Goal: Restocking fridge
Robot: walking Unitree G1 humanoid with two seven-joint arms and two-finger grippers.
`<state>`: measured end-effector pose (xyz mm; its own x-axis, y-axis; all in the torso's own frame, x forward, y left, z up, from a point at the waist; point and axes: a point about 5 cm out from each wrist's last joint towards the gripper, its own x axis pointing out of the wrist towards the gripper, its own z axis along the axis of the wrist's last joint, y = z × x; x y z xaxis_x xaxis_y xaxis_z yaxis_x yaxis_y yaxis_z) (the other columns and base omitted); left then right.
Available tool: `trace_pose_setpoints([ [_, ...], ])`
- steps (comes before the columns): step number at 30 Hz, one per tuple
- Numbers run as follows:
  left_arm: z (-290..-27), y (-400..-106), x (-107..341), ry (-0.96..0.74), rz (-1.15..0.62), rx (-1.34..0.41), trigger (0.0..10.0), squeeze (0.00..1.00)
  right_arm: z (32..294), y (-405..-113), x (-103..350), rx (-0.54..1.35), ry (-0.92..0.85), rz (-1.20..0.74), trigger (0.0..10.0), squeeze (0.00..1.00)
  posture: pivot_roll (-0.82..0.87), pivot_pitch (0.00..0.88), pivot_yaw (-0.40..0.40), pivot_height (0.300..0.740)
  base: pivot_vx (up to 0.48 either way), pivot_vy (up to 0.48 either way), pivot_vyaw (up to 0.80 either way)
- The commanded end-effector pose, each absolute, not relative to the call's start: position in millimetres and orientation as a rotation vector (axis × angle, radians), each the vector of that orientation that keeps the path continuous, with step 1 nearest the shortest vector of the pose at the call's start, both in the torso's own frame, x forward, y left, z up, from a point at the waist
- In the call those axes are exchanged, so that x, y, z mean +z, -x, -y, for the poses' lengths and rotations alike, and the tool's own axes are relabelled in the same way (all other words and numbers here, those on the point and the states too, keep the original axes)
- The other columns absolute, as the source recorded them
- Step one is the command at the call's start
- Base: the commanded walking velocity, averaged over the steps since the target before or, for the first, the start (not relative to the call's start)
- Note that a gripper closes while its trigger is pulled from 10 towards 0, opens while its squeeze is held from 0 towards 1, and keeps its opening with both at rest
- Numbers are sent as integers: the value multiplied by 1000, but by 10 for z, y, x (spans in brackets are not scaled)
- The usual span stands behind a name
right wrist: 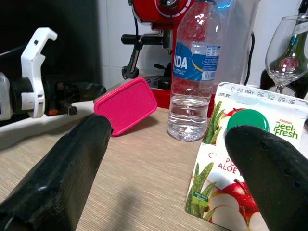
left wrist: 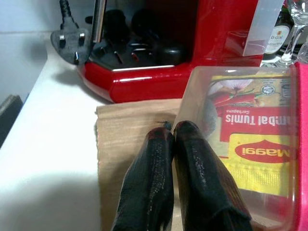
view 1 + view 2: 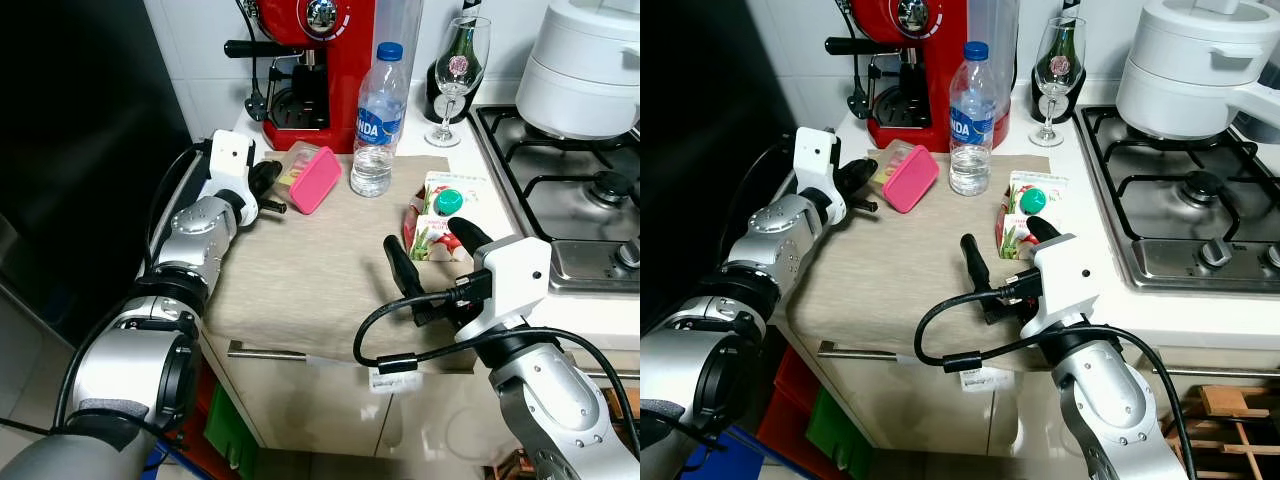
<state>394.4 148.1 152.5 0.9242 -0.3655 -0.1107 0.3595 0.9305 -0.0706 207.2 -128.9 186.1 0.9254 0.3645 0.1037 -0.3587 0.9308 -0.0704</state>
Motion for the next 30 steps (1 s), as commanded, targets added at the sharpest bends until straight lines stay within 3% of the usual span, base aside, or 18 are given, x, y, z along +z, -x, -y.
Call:
trace_pose_setpoints([
  [1, -1489, -3697, 903, 80, -425, -377, 10000, 0, 1281, -2058, 1874, 368, 52, 121, 10000, 141, -237, 37, 103, 740, 0, 0, 0],
  [9, -1470, -3625, 784, 75, -471, -399, 10000, 0, 1274, -2060, 1851, 368, 50, 114, 10000, 145, -235, 27, 107, 740, 0, 0, 0],
  [16, -1330, -3648, 950, -7, -370, -564, 10000, 0, 1294, -2065, 1842, 372, 59, 112, 10000, 141, -237, 11, 98, 740, 0, 0, 0],
  [22, -1354, -3712, 1265, -37, -226, -595, 10000, 0, 1315, -2070, 1837, 375, 64, 108, 10000, 141, -226, 6, 86, 740, 0, 0, 0],
  [24, -1371, -3744, 1510, -103, -67, -576, 10000, 0, 1310, -2078, 1833, 380, 64, 107, 10000, 137, -218, 3, 76, 740, 0, 0, 0],
  [25, -1371, -3744, 1510, -103, -67, -576, 10000, 0, 1310, -2078, 1833, 380, 64, 107, 10000, 137, -218, 3, 76, 740, 0, 0, 0],
  [27, -1348, -3735, 1803, -176, 131, -539, 10000, 0, 1319, -2086, 1830, 380, 65, 107, 10000, 137, -216, 1, 71, 740, 0, 0, 0],
  [28, -1348, -3735, 1803, -176, 131, -539, 10000, 0, 1319, -2086, 1830, 380, 65, 107, 10000, 137, -216, 1, 71, 740, 0, 0, 0],
  [29, -1288, -3684, 2112, -168, 309, -506, 10000, 0, 1332, -2099, 1834, 375, 67, 112, 10000, 141, -212, 0, 60, 740, 0, 0, 0],
  [30, -1264, -3659, 2202, -150, 355, -498, 10000, 0, 1340, -2105, 1836, 372, 68, 114, 10000, 133, -212, 0, 60, 740, 0, 0, 0],
])
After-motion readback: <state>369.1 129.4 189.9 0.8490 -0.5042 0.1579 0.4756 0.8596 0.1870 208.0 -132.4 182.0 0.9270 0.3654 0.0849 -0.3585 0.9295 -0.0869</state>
